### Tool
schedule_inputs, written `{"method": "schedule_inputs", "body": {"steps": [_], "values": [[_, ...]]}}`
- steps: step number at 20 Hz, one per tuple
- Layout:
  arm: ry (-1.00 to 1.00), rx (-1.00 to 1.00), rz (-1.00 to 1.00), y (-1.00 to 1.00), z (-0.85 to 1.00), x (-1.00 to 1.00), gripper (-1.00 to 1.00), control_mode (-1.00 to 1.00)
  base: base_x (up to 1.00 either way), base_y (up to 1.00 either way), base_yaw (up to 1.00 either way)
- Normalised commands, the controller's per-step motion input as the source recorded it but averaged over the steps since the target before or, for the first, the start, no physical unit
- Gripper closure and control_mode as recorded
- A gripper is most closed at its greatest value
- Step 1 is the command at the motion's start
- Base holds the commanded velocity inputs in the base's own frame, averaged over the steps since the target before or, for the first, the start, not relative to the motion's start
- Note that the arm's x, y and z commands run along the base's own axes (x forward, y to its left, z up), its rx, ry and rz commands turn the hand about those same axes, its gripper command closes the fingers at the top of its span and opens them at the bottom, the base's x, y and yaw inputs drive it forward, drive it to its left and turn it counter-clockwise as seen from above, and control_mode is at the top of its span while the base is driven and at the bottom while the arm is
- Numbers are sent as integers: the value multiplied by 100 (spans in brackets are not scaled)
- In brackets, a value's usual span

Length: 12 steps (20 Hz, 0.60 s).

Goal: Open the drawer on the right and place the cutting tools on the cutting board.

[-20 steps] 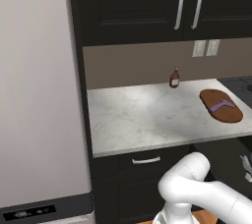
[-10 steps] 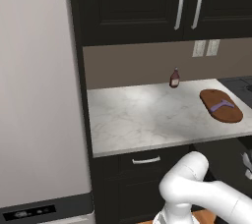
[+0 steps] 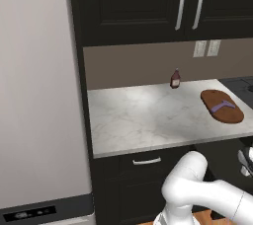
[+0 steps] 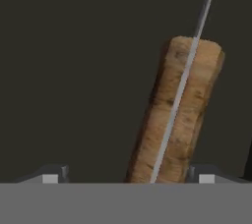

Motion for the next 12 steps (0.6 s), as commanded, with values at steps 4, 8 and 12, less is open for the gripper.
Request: {"method": "schedule_inputs", "body": {"steps": [4,8,12], "values": [[20,17,0,-22,-88,-3,100,-100,0,0,0],[19,18,0,-23,-70,-17,100,-100,0,0,0],[8,9,0,0,-55,-45,100,-100,0,0,0]]}}
